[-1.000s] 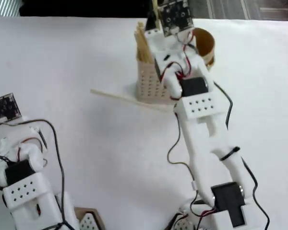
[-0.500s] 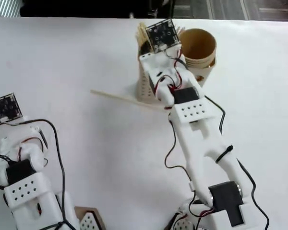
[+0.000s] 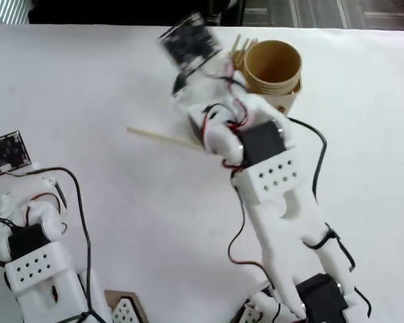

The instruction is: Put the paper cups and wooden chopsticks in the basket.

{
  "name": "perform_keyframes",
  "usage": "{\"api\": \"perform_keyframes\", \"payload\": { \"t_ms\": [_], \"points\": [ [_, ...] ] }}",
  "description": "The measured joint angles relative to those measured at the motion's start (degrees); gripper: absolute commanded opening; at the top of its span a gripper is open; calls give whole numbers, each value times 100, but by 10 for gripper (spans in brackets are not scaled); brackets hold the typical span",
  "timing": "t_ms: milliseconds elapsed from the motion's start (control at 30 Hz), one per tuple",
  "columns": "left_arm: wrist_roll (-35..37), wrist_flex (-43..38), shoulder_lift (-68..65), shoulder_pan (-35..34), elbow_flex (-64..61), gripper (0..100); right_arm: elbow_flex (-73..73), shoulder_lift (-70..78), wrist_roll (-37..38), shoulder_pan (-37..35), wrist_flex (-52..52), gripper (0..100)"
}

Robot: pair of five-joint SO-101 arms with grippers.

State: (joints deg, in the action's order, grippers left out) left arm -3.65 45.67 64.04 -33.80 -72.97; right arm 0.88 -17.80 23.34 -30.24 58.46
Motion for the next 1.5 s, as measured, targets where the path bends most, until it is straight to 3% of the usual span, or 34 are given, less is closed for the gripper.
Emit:
{"api": "perform_keyframes", "payload": {
  "t_ms": [167,400,767,1133,1200,1367,1500],
  "points": [
    [0,0,0,-9,0,24,0,492,818,-791,695,233],
    [0,0,0,0,-9,24,378,2505,1398,-844,765,235],
    [0,0,0,0,-9,24,2681,5459,1521,-334,985,236],
    [0,0,0,0,-9,24,5451,7710,1503,-229,2286,232],
    [0,0,0,0,-9,24,5943,8009,1503,-229,2532,205],
    [0,0,0,0,-9,24,6945,8545,1512,-255,3253,24],
    [0,0,0,0,-9,24,7402,8712,1512,-369,3745,17]
  ]
}}
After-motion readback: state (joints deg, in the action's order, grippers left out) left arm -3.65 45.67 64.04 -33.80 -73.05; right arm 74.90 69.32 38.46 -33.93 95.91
